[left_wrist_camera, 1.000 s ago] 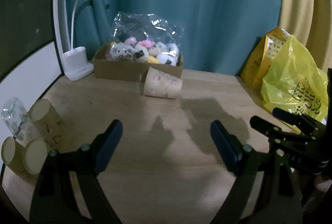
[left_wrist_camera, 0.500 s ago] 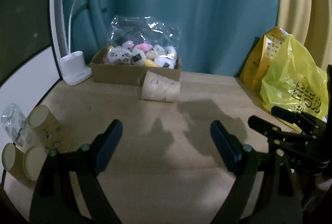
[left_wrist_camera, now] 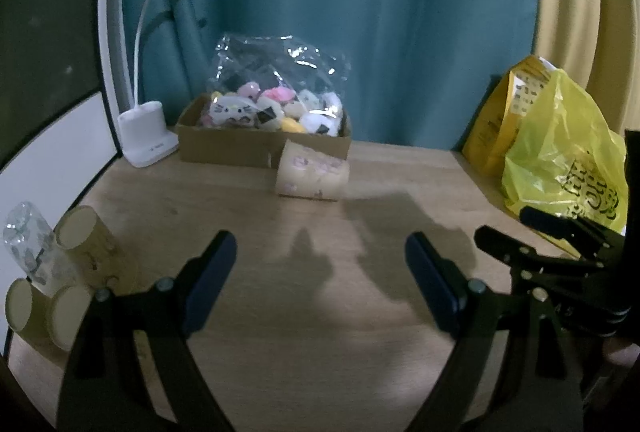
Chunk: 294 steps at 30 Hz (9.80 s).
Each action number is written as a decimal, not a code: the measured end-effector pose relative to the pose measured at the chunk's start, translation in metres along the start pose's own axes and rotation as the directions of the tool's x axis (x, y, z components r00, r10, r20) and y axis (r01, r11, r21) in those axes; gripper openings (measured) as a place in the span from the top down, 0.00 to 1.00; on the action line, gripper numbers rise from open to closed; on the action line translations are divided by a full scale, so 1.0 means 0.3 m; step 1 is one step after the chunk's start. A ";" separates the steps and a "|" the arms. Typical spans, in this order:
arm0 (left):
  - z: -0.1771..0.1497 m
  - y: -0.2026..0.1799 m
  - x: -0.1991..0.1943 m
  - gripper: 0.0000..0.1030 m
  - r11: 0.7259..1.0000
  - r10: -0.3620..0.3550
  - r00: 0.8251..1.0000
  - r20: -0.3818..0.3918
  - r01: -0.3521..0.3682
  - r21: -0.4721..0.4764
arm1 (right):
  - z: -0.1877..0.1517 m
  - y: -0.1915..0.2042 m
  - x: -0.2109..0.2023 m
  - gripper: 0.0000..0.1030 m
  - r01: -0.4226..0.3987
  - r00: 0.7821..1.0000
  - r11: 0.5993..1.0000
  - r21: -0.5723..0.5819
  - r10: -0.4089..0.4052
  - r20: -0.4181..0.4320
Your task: Flip cup upside down
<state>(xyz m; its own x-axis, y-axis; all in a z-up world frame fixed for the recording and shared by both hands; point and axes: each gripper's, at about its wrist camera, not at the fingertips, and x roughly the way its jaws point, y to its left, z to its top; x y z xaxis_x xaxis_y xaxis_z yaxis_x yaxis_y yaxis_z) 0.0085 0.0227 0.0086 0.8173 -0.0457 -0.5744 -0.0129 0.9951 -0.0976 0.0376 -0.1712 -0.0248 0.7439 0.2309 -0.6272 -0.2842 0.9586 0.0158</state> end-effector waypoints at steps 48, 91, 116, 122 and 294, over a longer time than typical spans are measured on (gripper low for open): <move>-0.012 0.036 0.023 0.15 1.000 0.024 1.000 -0.013 -0.024 -0.001 | 0.086 0.072 0.069 0.27 -0.072 0.996 0.991 -0.114 0.066 -0.058; 0.000 0.220 0.245 0.15 0.997 0.066 0.989 -0.131 -0.072 -0.041 | 0.250 0.361 0.723 0.35 -0.531 0.833 0.625 -0.572 0.265 -0.485; -0.128 0.001 0.083 0.15 0.991 -0.070 0.993 -0.096 0.080 0.104 | 0.111 0.185 0.176 0.38 -0.505 0.775 0.644 -0.575 0.045 -0.631; -0.208 -0.078 0.030 0.15 0.977 -0.142 0.982 -0.124 0.159 0.140 | -0.013 0.192 0.046 0.38 -0.528 0.723 0.654 -0.542 0.011 -0.691; -0.491 -0.011 -0.505 0.15 0.984 -0.117 0.992 0.049 0.109 0.139 | -0.475 0.150 -0.577 0.27 0.070 0.994 0.989 0.131 -0.080 0.076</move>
<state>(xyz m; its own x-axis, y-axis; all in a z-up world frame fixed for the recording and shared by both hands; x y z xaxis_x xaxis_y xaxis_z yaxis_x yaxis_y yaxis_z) -0.2002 0.0136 -0.0238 0.8402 -0.1577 -0.5188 0.1570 0.9865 -0.0457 -0.1901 -0.1918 -0.0266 0.8082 0.1654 -0.5651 -0.1500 0.9859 0.0741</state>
